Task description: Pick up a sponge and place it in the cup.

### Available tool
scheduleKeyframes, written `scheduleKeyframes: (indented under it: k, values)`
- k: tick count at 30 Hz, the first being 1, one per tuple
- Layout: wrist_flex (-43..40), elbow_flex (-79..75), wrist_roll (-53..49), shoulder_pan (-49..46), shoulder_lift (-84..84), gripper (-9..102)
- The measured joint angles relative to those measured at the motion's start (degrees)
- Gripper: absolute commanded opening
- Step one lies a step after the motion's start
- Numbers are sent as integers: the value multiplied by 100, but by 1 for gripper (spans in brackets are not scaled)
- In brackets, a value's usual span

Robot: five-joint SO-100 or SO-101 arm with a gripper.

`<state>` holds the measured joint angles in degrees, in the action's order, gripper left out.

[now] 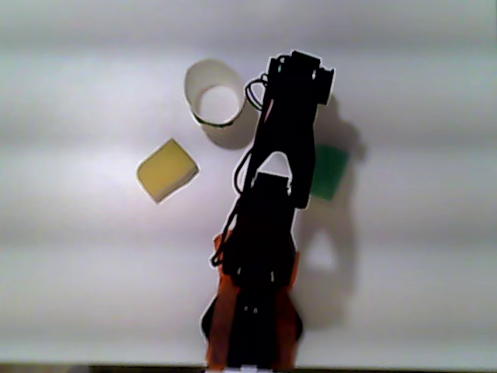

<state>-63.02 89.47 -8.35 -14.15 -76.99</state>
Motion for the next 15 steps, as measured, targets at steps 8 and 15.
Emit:
scheduleKeyframes:
  k: [8, 15]
  values:
    - [-870, -606, -343, 0, -844, 0]
    - [-1468, -1688, -316, 149, -1389, 0]
